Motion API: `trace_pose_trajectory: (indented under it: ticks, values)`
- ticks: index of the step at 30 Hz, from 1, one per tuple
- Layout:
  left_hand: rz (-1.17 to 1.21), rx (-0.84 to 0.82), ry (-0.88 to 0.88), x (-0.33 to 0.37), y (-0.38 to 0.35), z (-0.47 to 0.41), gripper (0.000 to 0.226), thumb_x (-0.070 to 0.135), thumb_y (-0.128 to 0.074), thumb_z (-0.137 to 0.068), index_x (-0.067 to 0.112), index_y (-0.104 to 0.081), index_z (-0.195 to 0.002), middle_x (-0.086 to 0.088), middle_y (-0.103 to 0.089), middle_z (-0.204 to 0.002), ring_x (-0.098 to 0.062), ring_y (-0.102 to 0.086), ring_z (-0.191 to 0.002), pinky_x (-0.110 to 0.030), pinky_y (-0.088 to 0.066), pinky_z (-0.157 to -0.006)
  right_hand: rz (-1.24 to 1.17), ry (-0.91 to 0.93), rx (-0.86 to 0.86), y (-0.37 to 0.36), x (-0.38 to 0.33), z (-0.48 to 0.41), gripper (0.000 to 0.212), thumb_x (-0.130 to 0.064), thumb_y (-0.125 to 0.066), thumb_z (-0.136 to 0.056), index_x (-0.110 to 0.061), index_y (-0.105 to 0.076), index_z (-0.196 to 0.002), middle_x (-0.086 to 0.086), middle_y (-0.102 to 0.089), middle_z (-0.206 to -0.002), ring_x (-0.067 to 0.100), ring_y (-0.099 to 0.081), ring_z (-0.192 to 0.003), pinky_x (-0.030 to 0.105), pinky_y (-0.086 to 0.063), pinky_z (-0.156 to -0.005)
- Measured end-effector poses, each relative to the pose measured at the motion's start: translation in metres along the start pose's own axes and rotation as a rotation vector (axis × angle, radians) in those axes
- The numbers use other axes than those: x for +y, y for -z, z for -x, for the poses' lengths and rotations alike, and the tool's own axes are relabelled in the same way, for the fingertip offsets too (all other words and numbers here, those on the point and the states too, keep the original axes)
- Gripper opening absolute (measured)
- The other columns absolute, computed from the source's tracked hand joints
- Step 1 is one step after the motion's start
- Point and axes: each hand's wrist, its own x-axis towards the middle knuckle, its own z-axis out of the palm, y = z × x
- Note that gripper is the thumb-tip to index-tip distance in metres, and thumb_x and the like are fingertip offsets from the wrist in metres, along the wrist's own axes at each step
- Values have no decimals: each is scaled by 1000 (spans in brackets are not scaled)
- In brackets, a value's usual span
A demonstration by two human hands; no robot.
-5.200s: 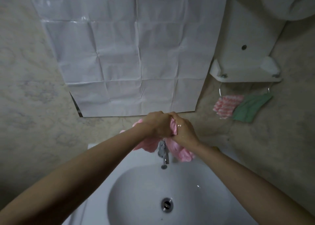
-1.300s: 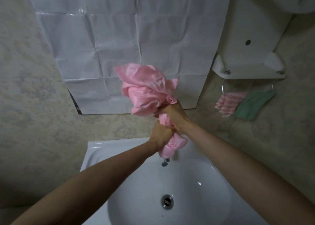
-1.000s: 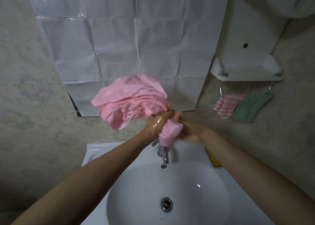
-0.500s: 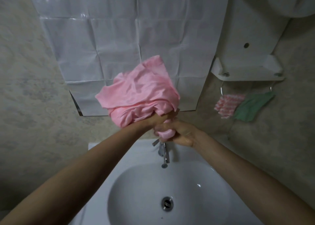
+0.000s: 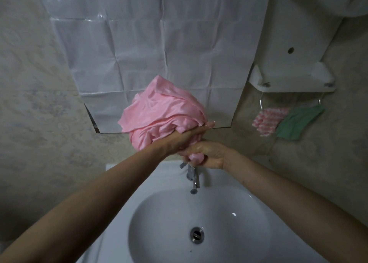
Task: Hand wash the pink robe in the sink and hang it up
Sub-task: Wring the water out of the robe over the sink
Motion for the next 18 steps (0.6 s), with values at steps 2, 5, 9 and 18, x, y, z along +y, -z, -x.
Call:
trace_pose_trajectory:
  ticks: [2,5,9,18]
  values:
    - [11,49,-7,2,1,0,64,55,-61,-78,6,-57,-118,-8,-61,-119,-17,-57,-112,-33,-38,-108,-1,13,-1,1,-3,-2,19,13,-54,-79,-5,-54,-74,2,-43,-63,0,-37,-39,9,-24,-34]
    - [65,75,-7,7,2,0,36,38,-60,-87,10,-57,-109,-3,-63,-108,-14,-57,-108,-22,-42,-98,61,56,-5,6,-7,-3,24,13,-52,-83,-7,-50,-71,-3,-40,-57,-2,-26,-35,10,-14,-36]
    - [23,89,-16,9,1,3,47,37,-57,-90,2,-55,-121,-9,-61,-117,-19,-52,-118,-24,-36,-105,232,88,24,4,-8,0,28,10,-59,-82,-9,-56,-62,-9,-40,-44,-1,-23,-34,16,-8,-40]
    - [45,105,30,13,-11,-2,61,43,-63,-85,4,-50,-129,-10,-59,-121,-21,-53,-116,-27,-41,-103,297,76,139,3,-7,6,21,10,-64,-77,-2,-58,-60,0,-33,-44,2,-21,-29,15,-14,-35]
